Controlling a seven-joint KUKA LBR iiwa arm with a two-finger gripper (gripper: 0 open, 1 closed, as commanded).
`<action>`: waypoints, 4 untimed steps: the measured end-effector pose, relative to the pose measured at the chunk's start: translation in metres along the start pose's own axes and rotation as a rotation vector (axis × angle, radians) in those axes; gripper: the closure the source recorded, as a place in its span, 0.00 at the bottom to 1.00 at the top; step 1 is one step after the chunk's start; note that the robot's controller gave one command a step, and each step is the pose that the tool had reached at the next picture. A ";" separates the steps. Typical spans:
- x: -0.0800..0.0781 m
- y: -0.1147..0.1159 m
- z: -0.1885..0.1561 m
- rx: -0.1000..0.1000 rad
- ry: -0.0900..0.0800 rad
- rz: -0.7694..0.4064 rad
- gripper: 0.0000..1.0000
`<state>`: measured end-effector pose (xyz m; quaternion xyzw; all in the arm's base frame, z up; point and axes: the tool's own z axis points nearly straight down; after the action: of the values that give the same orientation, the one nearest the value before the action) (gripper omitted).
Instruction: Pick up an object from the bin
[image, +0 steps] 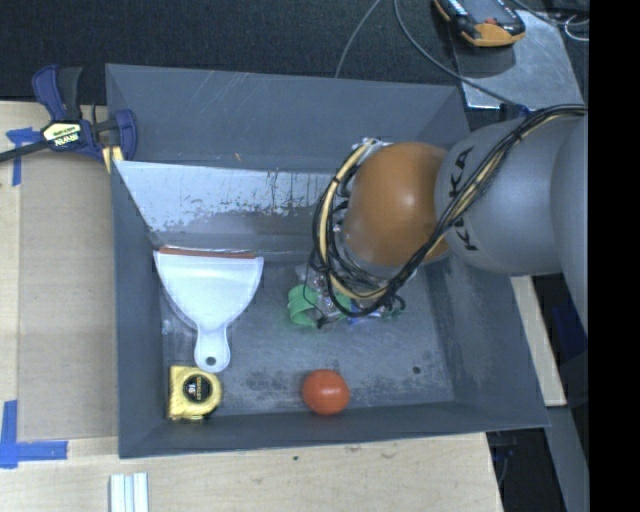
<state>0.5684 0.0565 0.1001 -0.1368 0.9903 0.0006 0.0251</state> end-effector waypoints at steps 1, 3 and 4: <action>-0.015 0.001 0.013 -0.001 0.002 0.028 1.00; -0.047 -0.030 0.001 0.004 -0.008 -0.475 1.00; -0.055 -0.027 0.002 0.006 -0.015 -0.618 1.00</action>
Offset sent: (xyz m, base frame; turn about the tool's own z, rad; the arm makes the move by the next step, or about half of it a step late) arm 0.0448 0.0152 -0.0225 0.0292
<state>0.6287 0.0459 0.1011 -0.4316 0.9014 -0.0089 0.0318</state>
